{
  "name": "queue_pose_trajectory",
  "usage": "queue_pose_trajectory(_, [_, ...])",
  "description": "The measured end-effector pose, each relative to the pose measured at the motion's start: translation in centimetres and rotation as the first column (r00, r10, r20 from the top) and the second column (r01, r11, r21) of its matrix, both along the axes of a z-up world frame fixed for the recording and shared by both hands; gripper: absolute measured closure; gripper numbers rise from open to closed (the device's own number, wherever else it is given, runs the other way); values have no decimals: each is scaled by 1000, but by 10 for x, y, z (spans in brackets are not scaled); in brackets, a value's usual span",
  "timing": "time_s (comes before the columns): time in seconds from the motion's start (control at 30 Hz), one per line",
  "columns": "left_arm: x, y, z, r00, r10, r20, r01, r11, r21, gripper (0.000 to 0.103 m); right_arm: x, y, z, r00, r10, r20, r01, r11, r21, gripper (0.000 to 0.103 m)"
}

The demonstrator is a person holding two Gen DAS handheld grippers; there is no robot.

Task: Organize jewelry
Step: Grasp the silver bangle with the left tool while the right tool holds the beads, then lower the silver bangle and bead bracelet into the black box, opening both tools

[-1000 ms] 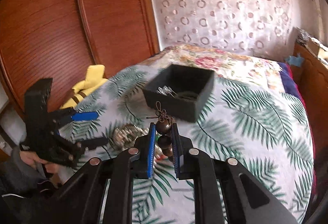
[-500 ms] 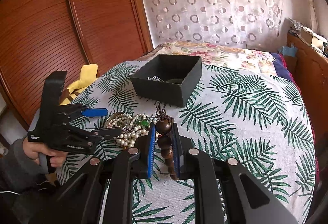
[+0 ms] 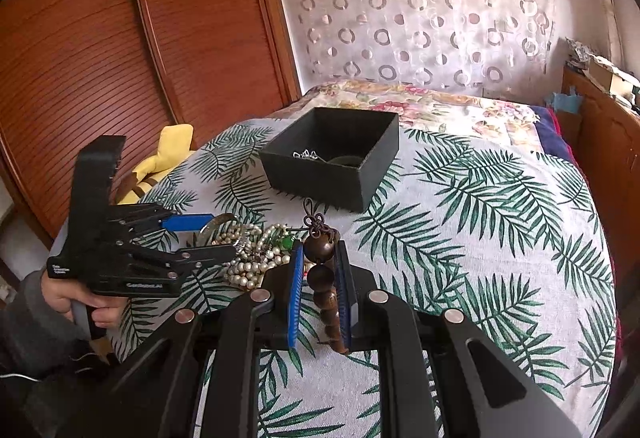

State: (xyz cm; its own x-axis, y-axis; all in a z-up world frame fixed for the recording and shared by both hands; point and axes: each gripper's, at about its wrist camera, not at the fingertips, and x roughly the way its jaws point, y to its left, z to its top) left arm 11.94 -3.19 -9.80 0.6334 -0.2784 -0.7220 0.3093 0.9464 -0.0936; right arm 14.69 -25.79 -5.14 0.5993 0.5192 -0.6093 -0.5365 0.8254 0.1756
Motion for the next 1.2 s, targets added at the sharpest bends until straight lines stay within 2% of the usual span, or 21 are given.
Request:
queue_pose_trajectory(0.2, [-6,6,16,999,7,46,-7,1000,-18,45,4,5,9,1000,6,16,-6,1000,1,86])
queue_pose_trajectory(0.53, [6,10,34,995,27,91,-24,999,-30,45,17,14,45,996,17,87,-17,1000,-3,86])
queue_pose_trajectory(0.9, [25,12,53,990,44,131,-40,999,-29,45,63,36,84,987,13,160,-9,1000,-23,86])
queue_pose_trajectory(1.03, [31,14,54,990,47,135,-44,999,-31,45,81,47,84,989,21,149,-16,999,-35,86])
queue_pose_trajectory(1.2, [37,14,56,989,50,137,-46,998,-29,45,101,59,69,993,11,117,-3,997,-71,86])
